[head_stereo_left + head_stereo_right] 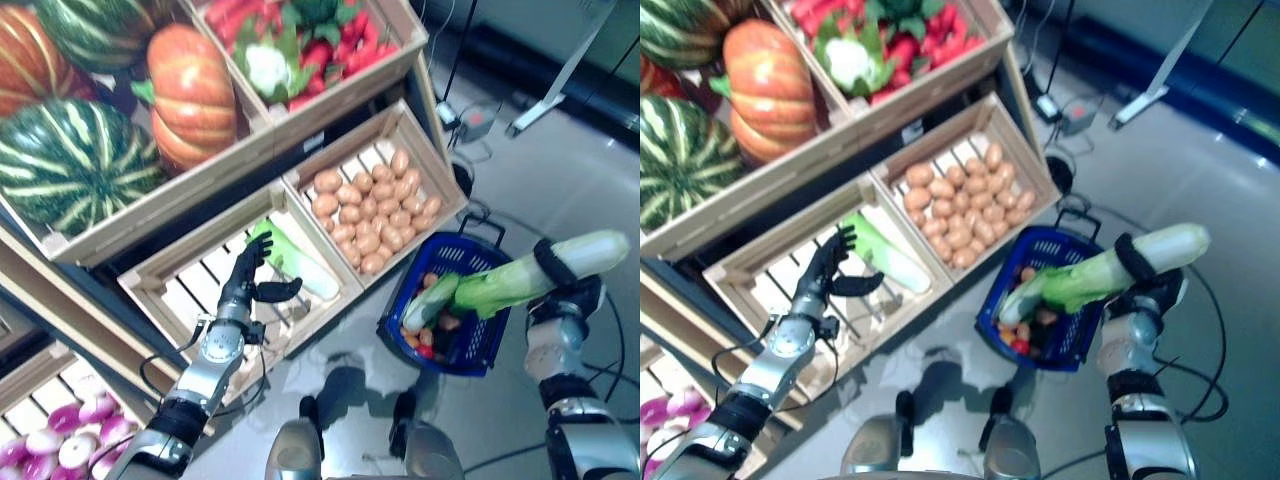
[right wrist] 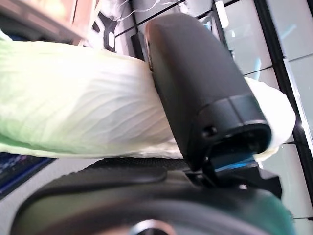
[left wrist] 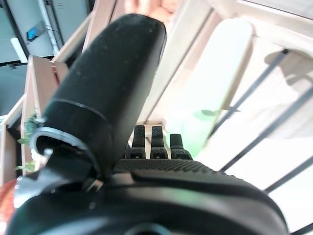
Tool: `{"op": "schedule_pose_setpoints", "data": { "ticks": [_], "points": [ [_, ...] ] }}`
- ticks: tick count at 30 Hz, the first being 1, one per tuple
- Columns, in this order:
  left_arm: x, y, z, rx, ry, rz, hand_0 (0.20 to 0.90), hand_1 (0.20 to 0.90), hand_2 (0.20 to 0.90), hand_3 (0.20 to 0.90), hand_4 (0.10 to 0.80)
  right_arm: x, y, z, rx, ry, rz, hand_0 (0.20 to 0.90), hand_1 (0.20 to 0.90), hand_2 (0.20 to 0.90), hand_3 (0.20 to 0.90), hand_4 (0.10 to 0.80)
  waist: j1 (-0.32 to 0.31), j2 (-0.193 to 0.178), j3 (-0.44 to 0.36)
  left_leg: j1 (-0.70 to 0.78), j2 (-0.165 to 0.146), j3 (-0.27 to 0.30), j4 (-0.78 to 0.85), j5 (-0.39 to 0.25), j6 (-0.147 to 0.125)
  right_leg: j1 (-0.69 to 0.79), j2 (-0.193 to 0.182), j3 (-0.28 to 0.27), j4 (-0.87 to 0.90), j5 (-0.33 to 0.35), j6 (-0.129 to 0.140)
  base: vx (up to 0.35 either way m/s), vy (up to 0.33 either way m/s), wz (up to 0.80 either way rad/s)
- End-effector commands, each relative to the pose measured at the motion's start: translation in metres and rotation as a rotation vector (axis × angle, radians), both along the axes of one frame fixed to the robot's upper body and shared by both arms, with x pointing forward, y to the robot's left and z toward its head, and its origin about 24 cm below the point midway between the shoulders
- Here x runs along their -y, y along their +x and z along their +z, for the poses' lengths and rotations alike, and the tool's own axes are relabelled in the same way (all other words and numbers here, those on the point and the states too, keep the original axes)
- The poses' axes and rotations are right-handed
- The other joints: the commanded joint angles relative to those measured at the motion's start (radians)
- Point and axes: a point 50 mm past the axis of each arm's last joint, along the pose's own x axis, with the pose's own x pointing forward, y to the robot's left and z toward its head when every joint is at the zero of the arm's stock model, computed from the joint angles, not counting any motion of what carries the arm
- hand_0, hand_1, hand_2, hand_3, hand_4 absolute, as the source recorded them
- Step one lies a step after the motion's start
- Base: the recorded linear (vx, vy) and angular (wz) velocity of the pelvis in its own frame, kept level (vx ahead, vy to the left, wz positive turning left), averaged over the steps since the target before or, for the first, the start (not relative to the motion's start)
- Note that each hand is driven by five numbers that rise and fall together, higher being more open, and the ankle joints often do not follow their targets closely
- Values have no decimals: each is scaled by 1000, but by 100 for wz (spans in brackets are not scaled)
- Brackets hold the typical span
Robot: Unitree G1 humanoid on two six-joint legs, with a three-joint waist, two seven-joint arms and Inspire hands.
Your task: Put vegetables into the basket
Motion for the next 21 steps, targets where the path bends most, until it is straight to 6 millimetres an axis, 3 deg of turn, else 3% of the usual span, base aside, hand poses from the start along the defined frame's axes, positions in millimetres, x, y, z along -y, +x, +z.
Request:
{"op": "schedule_pose_setpoints", "data": {
  "ticks": [1, 7, 8, 9, 11, 17, 18, 19, 21],
  "points": [
    [4, 13, 66, 346, -38, -24, 900, 900, 900, 900, 800, 21, 7, 72, 178, -233, -67, 300, 300, 300, 300, 400, 19, -10, -20, -141, 1, -68, 224, -89, -22, 11, -74, 3, 209, -112, -13, -195, -31, -3],
    [9, 15, 101, 510, 4, -46, 900, 900, 900, 900, 800, 27, 22, 114, 130, -395, 11, 300, 300, 300, 300, 400, 18, 4, 42, -320, 7, -78, 440, -176, 10, -199, -123, 27, 455, -185, -36, -118, -28, 5],
    [9, 16, 104, 520, 2, -44, 900, 900, 900, 900, 800, 28, 24, 115, 112, -406, 14, 300, 300, 300, 300, 400, 19, 5, 44, -330, 5, -86, 477, -215, 6, -216, -127, 42, 496, -218, -26, -74, -28, 11],
    [9, 16, 106, 530, 2, -42, 900, 900, 900, 900, 800, 28, 25, 116, 102, -410, 19, 300, 300, 300, 300, 400, 19, 5, 48, -349, 5, -80, 482, -197, 14, -235, -134, 37, 501, -204, -37, 6, -24, 7],
    [7, 16, 113, 563, -5, -38, 900, 900, 900, 900, 800, 31, 26, 122, 92, -418, 12, 300, 300, 300, 300, 400, 21, 11, 59, -393, 2, -94, 562, -255, 15, -299, -152, 64, 588, -250, -24, -23, -23, 3],
    [6, 16, 118, 587, -2, -52, 900, 900, 900, 900, 800, 33, 30, 143, 104, -464, 21, 300, 300, 300, 300, 400, 24, 32, 70, -506, -5, -113, 694, -316, 20, -435, -169, 95, 713, -299, -31, -31, -29, 13],
    [6, 16, 119, 588, -1, -58, 900, 900, 900, 900, 800, 32, 33, 149, 115, -469, 39, 535, 535, 535, 535, 557, 26, 39, 75, -530, -8, -120, 720, -324, 21, -465, -171, 101, 739, -308, -32, -12, -34, 11],
    [6, 15, 118, 590, 0, -58, 900, 900, 900, 900, 800, 31, 33, 153, 124, -467, 45, 900, 900, 900, 900, 800, 27, 42, 74, -543, -10, -122, 729, -328, 22, -479, -170, 104, 749, -313, -34, -14, -33, 9],
    [5, 14, 117, 594, -2, -54, 900, 900, 900, 900, 800, 31, 34, 158, 135, -472, 43, 900, 900, 900, 900, 800, 28, 45, 72, -555, -11, -126, 735, -329, 21, -495, -169, 106, 760, -317, -34, 3, -1, 2]
  ]
}}
